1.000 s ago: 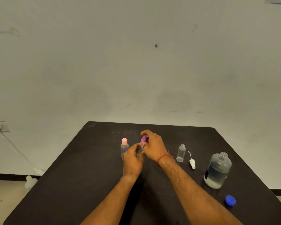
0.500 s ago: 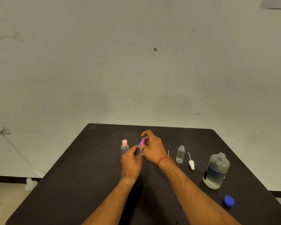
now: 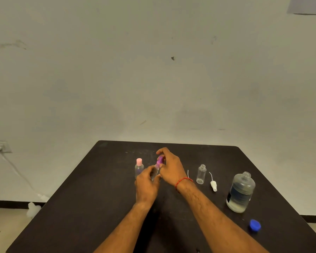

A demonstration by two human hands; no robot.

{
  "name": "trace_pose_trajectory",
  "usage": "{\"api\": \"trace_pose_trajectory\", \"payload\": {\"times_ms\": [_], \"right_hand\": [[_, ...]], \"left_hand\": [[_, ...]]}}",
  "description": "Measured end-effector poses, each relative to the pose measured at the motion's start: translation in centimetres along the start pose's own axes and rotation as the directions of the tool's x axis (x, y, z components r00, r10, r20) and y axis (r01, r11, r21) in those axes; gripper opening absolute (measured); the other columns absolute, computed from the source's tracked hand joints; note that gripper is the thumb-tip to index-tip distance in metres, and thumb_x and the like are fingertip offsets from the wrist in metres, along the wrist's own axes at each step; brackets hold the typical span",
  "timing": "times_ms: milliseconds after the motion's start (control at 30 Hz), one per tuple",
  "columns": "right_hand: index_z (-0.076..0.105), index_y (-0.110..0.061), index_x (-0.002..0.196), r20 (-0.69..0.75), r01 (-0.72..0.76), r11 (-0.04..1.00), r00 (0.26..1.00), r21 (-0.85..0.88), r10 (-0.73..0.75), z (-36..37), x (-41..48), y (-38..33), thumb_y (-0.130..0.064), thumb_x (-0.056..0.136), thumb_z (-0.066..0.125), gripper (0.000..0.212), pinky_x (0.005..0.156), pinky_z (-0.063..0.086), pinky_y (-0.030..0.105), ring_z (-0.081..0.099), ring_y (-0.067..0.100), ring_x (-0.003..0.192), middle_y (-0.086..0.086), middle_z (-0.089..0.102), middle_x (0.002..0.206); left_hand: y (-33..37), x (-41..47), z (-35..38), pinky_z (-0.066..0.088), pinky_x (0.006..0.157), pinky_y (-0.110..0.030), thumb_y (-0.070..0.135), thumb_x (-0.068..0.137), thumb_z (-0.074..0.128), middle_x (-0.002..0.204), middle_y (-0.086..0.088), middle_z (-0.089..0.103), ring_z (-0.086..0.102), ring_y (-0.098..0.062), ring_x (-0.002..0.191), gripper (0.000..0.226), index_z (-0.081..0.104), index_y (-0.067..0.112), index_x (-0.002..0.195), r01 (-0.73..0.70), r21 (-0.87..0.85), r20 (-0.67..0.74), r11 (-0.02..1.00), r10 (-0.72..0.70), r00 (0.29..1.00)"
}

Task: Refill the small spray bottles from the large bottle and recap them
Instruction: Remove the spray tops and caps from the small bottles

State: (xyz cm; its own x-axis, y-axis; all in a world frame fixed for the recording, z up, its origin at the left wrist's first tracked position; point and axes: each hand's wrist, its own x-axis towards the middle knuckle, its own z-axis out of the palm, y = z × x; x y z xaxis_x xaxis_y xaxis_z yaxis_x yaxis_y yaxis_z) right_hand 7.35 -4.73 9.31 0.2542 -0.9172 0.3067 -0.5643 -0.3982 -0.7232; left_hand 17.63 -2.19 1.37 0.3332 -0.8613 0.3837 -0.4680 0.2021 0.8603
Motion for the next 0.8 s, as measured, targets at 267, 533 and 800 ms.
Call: {"api": "trace_pose_trajectory", "payload": {"times_ms": [267, 533, 800], "right_hand": [[0.051, -0.025, 0.119, -0.059, -0.03, 0.999, 0.998, -0.013, 0.029, 0.12, -0.09, 0.13, -0.018, 0.085, 0.07, 0.04, 0.085, 0.056, 0.027, 0.061, 0.011, 0.093, -0.005, 0.061, 0.104], [0.053, -0.026, 0.099, -0.052, -0.053, 0.997, 0.997, -0.057, 0.05, 0.51, -0.26, 0.1, -0.014, 0.084, 0.069, 0.024, 0.067, 0.046, 0.016, 0.06, 0.01, 0.081, -0.005, 0.061, 0.092], [0.05, -0.026, 0.114, -0.043, -0.05, 0.996, 0.998, -0.069, 0.047, 0.69, -0.36, 0.09, -0.018, 0.083, 0.071, 0.038, 0.084, 0.055, 0.028, 0.06, 0.014, 0.095, -0.004, 0.06, 0.106]], "left_hand": [[0.29, -0.14, -0.19, 0.054, 0.093, -0.023, 0.015, 0.091, 0.073, 0.104, 0.012, 0.071, 0.066, -0.004, 0.1, 0.025, 0.071, 0.022, 0.115, -0.011, -0.047, 0.008, 0.999, 0.011, 1.0], [0.38, -0.28, -0.44, 0.052, 0.087, -0.018, 0.013, 0.091, 0.072, 0.098, 0.014, 0.068, 0.065, 0.001, 0.092, 0.022, 0.07, 0.028, 0.106, -0.006, -0.04, 0.007, 0.999, 0.006, 1.0], [0.13, -0.38, -0.4, 0.054, 0.083, -0.019, 0.012, 0.095, 0.066, 0.094, 0.009, 0.071, 0.067, -0.005, 0.092, 0.015, 0.071, 0.026, 0.098, -0.021, -0.072, 0.015, 0.997, 0.022, 1.0]]}}
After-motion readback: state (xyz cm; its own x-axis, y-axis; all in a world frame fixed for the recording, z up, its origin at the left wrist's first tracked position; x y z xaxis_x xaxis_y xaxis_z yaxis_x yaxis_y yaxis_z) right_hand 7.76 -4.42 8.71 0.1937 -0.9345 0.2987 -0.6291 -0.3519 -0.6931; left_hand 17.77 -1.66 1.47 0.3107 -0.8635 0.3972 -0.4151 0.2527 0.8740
